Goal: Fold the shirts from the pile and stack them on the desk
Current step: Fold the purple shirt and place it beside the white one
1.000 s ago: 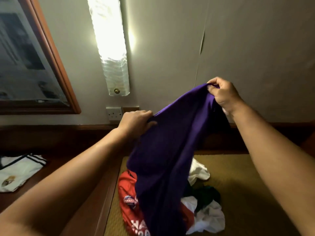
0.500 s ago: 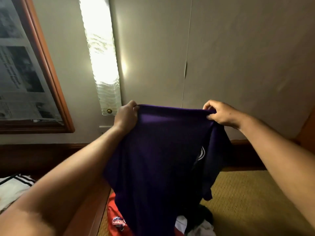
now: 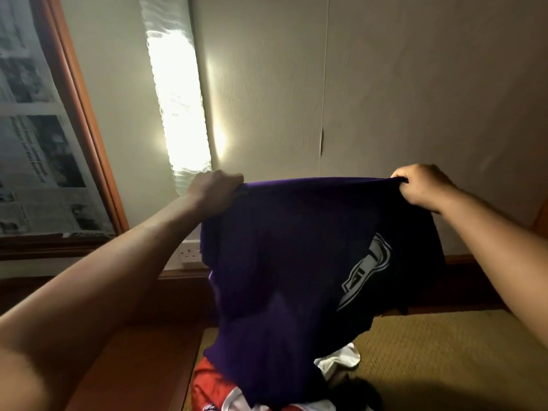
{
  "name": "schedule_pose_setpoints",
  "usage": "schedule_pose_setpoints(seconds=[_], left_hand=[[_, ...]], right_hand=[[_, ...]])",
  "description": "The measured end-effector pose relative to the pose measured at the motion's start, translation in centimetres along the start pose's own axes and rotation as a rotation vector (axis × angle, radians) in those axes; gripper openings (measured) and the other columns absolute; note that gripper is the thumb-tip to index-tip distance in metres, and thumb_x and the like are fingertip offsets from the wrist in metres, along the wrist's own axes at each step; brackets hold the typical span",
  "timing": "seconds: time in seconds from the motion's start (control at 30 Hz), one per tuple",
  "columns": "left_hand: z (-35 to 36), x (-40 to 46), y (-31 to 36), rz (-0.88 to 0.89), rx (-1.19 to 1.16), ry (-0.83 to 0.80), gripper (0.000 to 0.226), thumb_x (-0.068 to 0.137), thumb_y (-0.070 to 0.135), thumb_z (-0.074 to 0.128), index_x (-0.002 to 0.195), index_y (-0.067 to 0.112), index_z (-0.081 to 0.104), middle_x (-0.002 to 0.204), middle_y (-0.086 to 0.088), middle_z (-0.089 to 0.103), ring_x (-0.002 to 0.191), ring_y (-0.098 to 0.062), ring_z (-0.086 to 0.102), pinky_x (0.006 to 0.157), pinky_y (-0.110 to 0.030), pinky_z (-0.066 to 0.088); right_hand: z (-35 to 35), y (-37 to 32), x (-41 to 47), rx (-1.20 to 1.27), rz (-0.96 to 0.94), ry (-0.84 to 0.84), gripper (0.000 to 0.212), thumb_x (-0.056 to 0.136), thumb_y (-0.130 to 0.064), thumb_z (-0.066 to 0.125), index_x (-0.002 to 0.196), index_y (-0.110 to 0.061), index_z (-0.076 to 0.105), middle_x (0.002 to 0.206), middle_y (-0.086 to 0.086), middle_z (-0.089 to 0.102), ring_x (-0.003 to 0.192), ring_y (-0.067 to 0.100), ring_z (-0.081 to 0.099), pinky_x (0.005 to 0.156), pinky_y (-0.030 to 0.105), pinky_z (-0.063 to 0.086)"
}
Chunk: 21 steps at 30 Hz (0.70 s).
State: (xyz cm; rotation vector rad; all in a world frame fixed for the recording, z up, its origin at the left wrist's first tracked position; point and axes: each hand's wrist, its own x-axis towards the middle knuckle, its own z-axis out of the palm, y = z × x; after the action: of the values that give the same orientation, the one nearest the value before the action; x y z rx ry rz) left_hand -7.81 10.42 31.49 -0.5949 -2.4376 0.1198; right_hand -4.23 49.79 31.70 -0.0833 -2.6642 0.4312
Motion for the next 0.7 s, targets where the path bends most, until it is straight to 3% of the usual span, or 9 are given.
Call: schedule_pose_setpoints(seconds=[0.13,0.23,0.3,0.4,0.47,0.53,0.6,0.7], left_hand=[[0.8,-0.1,-1.9,-0.152,0.007,-0.016,0.028,0.099,0.034,0.044,0.091,0.013,0.060,0.093,-0.013,0.065,0.076,-0.028,0.055,0.066,-0.031,0.035],[1.7,-0.3,-3.2,-0.260,0.014,-0.069,0.023,0.098,0.023,0.042,0.090,0.011,0.060,0.096,-0.013,0.064,0.080,-0.029,0.056,0.068,-0.033,0.038],[3.1,-0.6,-3.7,-0.325,-0.019,-0.133,0.020,0.093,0.015,0.042,0.095,0.011,0.062,0.100,-0.014,0.064,0.089,-0.033,0.059,0.071,-0.034,0.041],[6.2,-1.7,-3.3,-0.375,-0.141,-0.239,0.021,0.086,0.011,0.049,0.099,0.011,0.066,0.104,-0.015,0.065,0.093,-0.033,0.060,0.072,-0.032,0.043],[8.4,-2.5,-2.0,-0.431,-0.242,-0.286,0.020,0.084,0.016,0.053,0.099,0.015,0.067,0.108,-0.014,0.065,0.098,-0.032,0.060,0.076,-0.033,0.045],[10.2,-3.2,0.3,-0.526,-0.336,-0.292,0.026,0.086,0.026,0.057,0.110,0.019,0.064,0.120,-0.012,0.061,0.111,-0.031,0.056,0.089,-0.038,0.045],[11.2,-4.2,4.0,-0.601,-0.550,-0.178,0.038,0.088,0.034,0.063,0.121,0.016,0.058,0.123,-0.015,0.055,0.117,-0.034,0.051,0.095,-0.040,0.042],[10.9,-8.0,12.4,-0.554,-1.061,0.196,0.046,0.084,0.040,0.065,0.119,0.012,0.056,0.110,-0.010,0.057,0.099,-0.024,0.057,0.089,-0.035,0.046]], right_hand=[[0.0,0.8,-0.1,-0.144,0.036,-0.068,0.018,0.076,0.000,0.052,0.068,-0.015,0.059,0.076,0.010,0.061,0.072,0.030,0.057,0.057,0.030,0.039],[0.1,0.9,-0.3,-0.111,0.072,-0.138,0.015,0.077,-0.004,0.057,0.063,-0.009,0.061,0.067,0.010,0.061,0.065,0.027,0.056,0.054,0.028,0.035],[0.5,0.2,-0.6,0.076,0.079,-0.215,0.016,0.082,-0.007,0.064,0.066,-0.008,0.063,0.065,0.007,0.061,0.063,0.024,0.054,0.055,0.029,0.035],[1.9,-1.4,-1.6,0.391,0.095,-0.399,0.016,0.084,0.004,0.061,0.073,-0.007,0.067,0.070,0.010,0.064,0.066,0.022,0.056,0.061,0.030,0.042],[3.3,-2.4,-2.2,0.552,0.122,-0.528,0.021,0.084,0.010,0.053,0.084,-0.005,0.068,0.081,0.015,0.067,0.072,0.024,0.060,0.070,0.033,0.049],[4.8,-3.8,-2.5,0.744,0.158,-0.617,0.024,0.086,0.011,0.050,0.097,-0.004,0.066,0.089,0.014,0.066,0.076,0.020,0.061,0.075,0.029,0.051],[6.1,-5.7,-2.7,0.900,0.171,-0.642,0.025,0.091,0.005,0.050,0.109,-0.007,0.062,0.086,0.007,0.062,0.072,0.012,0.057,0.067,0.020,0.049],[7.8,-8.7,-2.4,1.160,0.193,-0.576,0.027,0.096,0.003,0.045,0.116,-0.010,0.058,0.069,0.002,0.057,0.055,0.007,0.053,0.053,0.017,0.046]])
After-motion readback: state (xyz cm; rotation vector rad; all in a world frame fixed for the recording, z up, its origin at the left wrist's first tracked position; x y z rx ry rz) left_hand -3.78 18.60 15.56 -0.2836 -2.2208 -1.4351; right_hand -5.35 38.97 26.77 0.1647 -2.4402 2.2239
